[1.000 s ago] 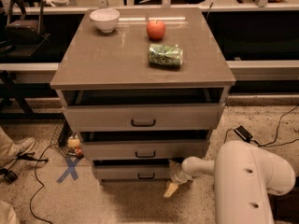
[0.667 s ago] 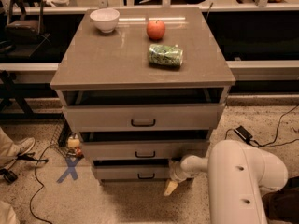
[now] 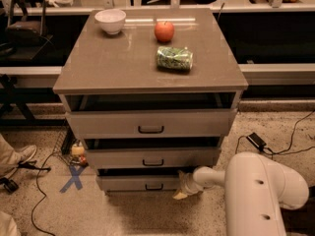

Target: Open bottom drawer

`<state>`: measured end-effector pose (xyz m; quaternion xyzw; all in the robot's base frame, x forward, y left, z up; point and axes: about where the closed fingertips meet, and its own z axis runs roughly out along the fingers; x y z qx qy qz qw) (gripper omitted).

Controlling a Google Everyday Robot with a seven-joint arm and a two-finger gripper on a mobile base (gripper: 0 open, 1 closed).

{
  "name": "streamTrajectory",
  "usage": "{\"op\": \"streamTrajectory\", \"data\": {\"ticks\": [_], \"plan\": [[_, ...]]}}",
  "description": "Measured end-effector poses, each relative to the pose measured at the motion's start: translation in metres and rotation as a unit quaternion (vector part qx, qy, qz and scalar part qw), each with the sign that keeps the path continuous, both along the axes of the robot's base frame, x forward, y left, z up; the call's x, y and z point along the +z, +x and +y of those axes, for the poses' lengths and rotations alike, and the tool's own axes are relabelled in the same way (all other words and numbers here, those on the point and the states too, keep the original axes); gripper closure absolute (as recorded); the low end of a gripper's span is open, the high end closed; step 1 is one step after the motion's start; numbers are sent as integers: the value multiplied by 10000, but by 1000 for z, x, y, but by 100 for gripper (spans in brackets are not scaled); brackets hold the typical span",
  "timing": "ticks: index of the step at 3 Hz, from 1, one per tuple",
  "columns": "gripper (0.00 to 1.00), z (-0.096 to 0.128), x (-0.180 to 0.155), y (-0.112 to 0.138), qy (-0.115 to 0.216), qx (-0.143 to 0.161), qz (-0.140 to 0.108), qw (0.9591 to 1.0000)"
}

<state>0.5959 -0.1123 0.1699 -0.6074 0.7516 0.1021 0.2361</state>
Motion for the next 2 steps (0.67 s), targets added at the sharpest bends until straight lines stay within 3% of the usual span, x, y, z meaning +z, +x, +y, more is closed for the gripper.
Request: {"op": "streamTrajectory", "data": {"ticks": [2], "plan": [[85, -5, 7, -9, 56, -80, 65, 9999]]}}
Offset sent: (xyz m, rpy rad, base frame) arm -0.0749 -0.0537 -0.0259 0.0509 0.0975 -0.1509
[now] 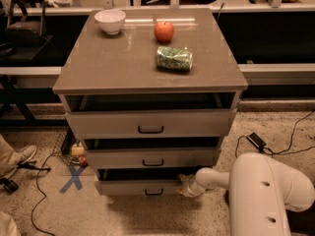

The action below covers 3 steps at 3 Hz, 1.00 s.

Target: Open bottom drawer

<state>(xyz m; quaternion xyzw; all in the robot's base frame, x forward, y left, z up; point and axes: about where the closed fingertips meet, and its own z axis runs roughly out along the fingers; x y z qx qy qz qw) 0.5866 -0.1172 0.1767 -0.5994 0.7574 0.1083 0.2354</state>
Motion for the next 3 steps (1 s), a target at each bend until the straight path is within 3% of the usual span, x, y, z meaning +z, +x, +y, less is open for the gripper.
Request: {"op": "streamTrajectory", "data": {"ticks": [1, 2, 3], "plan": [[100, 0, 3, 0, 0, 0, 0, 10000], [85, 0, 8, 0, 0, 0, 0, 10000], [53, 0, 12, 0, 0, 1, 0, 10000]]}}
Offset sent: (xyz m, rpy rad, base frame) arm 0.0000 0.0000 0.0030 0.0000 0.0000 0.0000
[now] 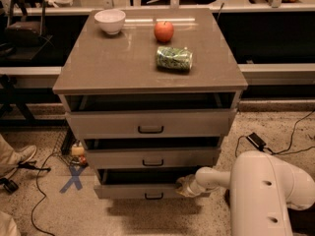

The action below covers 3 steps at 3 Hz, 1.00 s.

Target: Open bottom drawer

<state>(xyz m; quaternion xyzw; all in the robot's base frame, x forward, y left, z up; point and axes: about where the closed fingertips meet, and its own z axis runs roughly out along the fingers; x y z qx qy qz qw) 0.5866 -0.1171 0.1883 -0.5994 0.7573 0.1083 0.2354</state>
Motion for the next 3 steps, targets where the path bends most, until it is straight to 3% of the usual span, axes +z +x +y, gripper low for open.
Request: {"op": "streamTrajectory", "data": {"ticks": [2, 3], "plan": [[6, 2, -1, -1, 6, 9, 14, 10000], [0, 2, -2, -2, 9, 13, 21, 10000]]}}
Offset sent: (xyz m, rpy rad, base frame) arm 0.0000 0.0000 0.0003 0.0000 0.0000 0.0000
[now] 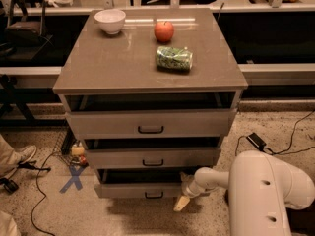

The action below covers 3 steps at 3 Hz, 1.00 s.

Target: Open bottom drawer

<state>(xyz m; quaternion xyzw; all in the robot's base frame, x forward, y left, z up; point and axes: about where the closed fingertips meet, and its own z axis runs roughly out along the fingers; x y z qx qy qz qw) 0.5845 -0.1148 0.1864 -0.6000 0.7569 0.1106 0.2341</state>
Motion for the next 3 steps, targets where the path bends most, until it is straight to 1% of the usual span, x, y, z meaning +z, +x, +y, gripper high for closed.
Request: {"op": "streamTrajectory", "data": {"ticks": [1, 2, 3], "plan": [[0, 0, -1, 0, -2, 28, 5, 10000], [0, 2, -7, -3, -21, 346, 55, 9994], [0, 3, -18, -7, -117, 763, 64, 9970]]}}
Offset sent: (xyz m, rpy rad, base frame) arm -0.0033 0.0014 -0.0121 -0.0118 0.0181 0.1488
